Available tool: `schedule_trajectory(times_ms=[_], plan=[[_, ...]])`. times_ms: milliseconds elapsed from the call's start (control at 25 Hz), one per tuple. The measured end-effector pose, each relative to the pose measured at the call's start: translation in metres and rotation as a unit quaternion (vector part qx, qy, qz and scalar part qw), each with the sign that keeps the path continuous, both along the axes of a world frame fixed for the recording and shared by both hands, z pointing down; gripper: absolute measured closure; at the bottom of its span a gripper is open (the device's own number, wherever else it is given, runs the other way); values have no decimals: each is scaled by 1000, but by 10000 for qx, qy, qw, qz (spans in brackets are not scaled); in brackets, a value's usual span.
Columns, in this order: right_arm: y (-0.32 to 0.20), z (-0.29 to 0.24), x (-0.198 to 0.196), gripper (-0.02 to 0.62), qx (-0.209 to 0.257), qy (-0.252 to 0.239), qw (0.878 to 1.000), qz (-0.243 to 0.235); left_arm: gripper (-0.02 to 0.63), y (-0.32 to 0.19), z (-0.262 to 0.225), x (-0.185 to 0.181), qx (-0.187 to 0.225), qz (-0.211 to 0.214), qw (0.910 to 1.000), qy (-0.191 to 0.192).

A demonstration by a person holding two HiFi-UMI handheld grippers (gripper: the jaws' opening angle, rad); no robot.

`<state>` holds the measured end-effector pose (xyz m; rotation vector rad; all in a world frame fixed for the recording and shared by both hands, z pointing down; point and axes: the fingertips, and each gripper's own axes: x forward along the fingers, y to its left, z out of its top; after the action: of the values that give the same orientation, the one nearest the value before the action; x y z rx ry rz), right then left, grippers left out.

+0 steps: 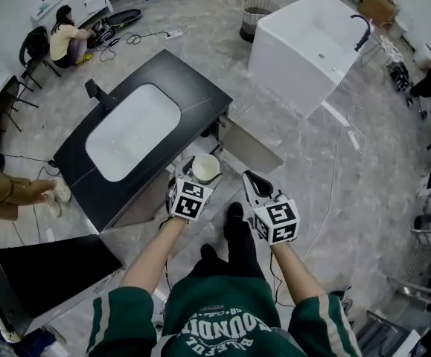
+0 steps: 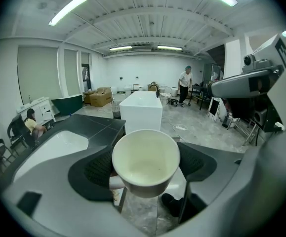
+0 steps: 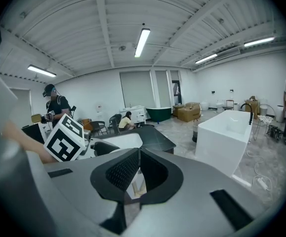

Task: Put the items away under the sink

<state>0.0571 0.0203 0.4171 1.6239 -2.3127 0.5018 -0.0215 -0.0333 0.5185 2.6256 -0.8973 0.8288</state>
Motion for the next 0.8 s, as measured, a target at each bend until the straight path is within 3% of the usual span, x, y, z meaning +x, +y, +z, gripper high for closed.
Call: schedule_trajectory(times_ms=[160, 360, 800], plan=[[-19, 36, 7, 552, 14, -119, 9999, -72, 190, -11, 35, 5, -113, 28, 9999, 29], [-61, 97, 15, 552, 211, 15, 9992, -332, 190, -46, 100, 15, 29, 54, 10000, 54], [-132, 287, 11, 552, 616, 137, 9946, -825, 190, -107, 318, 29, 81, -30, 9999, 54]])
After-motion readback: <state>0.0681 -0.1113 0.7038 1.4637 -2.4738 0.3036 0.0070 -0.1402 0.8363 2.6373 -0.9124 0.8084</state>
